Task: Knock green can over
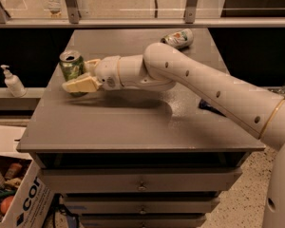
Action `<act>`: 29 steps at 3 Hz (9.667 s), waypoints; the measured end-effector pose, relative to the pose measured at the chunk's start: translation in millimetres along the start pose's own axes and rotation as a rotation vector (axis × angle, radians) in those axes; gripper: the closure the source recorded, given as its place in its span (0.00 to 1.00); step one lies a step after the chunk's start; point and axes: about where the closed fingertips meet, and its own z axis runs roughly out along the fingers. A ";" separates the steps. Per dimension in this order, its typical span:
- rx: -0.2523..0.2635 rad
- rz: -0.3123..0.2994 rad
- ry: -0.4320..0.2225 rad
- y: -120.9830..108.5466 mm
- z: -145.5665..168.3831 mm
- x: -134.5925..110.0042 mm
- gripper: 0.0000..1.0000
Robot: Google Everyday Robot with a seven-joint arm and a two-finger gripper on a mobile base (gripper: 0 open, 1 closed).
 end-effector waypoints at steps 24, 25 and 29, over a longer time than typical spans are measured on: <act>-0.111 -0.391 0.835 26.5 -218.2 30.5 0.00; -0.107 -0.367 0.801 31.9 -218.9 25.8 0.00; -0.048 -0.347 0.687 22.4 -236.2 25.5 0.00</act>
Offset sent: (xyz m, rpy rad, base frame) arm 0.0042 -0.0748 0.0554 0.0453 -0.0078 -0.0985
